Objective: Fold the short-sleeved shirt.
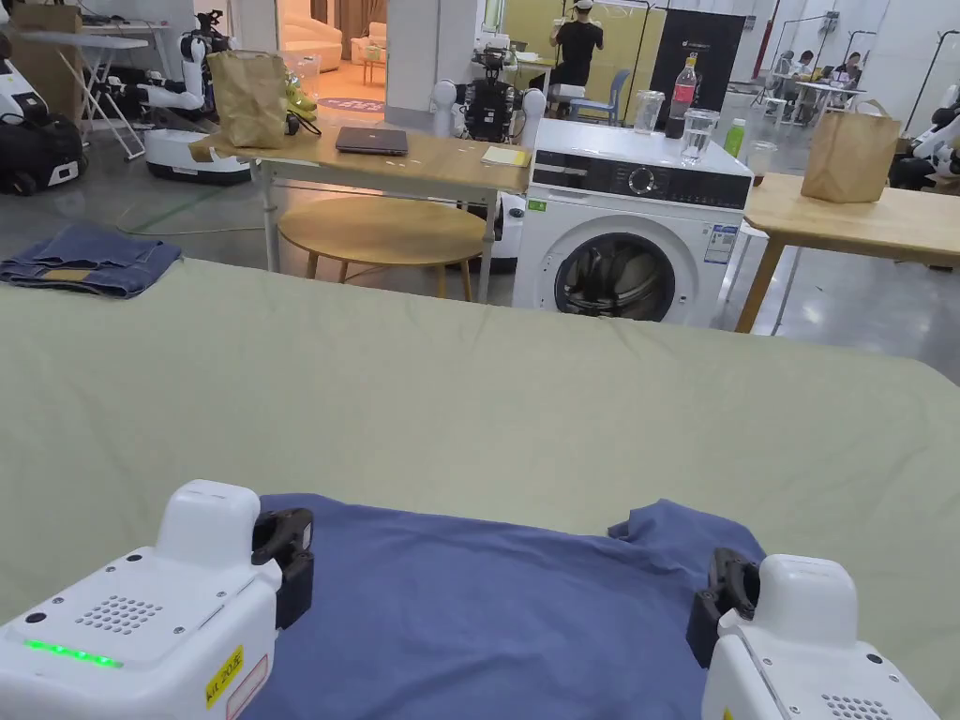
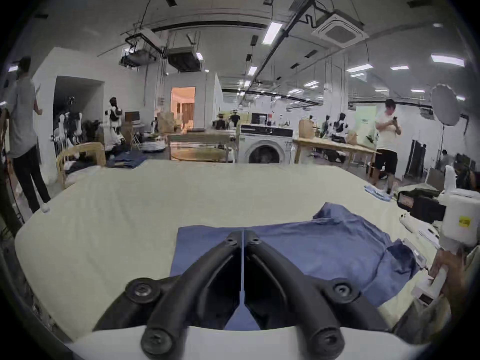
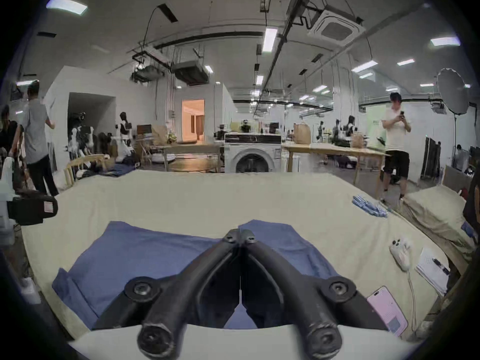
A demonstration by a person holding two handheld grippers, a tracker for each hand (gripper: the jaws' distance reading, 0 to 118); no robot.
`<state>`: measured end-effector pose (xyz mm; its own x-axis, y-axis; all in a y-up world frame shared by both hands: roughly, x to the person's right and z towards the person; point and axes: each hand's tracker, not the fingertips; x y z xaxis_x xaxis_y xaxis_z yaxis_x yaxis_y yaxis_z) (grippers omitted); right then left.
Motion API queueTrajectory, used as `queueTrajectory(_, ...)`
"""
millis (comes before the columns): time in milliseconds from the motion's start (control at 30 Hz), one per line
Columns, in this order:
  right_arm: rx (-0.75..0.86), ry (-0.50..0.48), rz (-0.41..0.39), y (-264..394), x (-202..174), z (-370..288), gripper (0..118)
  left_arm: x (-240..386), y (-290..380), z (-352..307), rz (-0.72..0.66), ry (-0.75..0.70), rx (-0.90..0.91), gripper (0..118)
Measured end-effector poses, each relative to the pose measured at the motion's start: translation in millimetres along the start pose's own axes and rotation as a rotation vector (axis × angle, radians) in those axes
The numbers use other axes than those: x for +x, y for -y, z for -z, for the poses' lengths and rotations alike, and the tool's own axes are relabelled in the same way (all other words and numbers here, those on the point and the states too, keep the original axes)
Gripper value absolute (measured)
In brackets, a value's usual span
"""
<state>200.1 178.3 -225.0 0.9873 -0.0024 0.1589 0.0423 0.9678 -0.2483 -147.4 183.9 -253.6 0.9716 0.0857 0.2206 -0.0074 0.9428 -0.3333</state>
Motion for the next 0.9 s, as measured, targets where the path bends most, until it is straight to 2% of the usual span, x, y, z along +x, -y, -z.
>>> queueTrajectory(167, -0.028, -0.012, 0.005, 6.6, 0.9, -3.8, 0, -7.9, 8.4, -5.9, -0.043, -0.012, -0.122, 0)
queueTrajectory(400, -0.110, -0.002, -0.039, 23.0, 12.6, -1.1, 0, -65.7, 44.2, -30.3, -0.151, -0.061, -0.500, 0)
queueTrajectory(433, -0.121, -0.005, -0.041, 25.6, 14.0, -0.2, 0, -72.9, 49.3, -31.9, -0.174, -0.070, -0.542, 4)
queueTrajectory(500, -0.144, -0.001, -0.050, 31.9, 16.1, 2.3, 0, -89.2, 63.4, -34.4, -0.231, -0.082, -0.598, 41)
queueTrajectory(533, -0.153, 0.001, -0.052, 34.1, 17.3, 3.5, 0, -94.8, 69.0, -33.0, -0.251, -0.079, -0.623, 48)
queueTrajectory(633, -0.178, 0.004, -0.049, 39.8, 20.6, 2.6, 0, -102.2, 86.6, -23.4, -0.282, -0.117, -0.682, 50)
queueTrajectory(733, -0.199, 0.015, -0.054, 42.9, 24.8, -1.6, 0, -103.8, 108.6, -2.6, -0.259, -0.198, -0.803, 56)
queueTrajectory(833, -0.218, 0.023, -0.053, 43.5, 35.5, -10.5, 0, -93.3, 111.9, -6.0, -0.230, -0.212, -0.752, 56)
queueTrajectory(900, -0.246, 0.021, -0.043, 41.9, 49.9, -17.9, 0, -85.7, 111.6, -6.8, -0.152, -0.220, -0.744, 50)
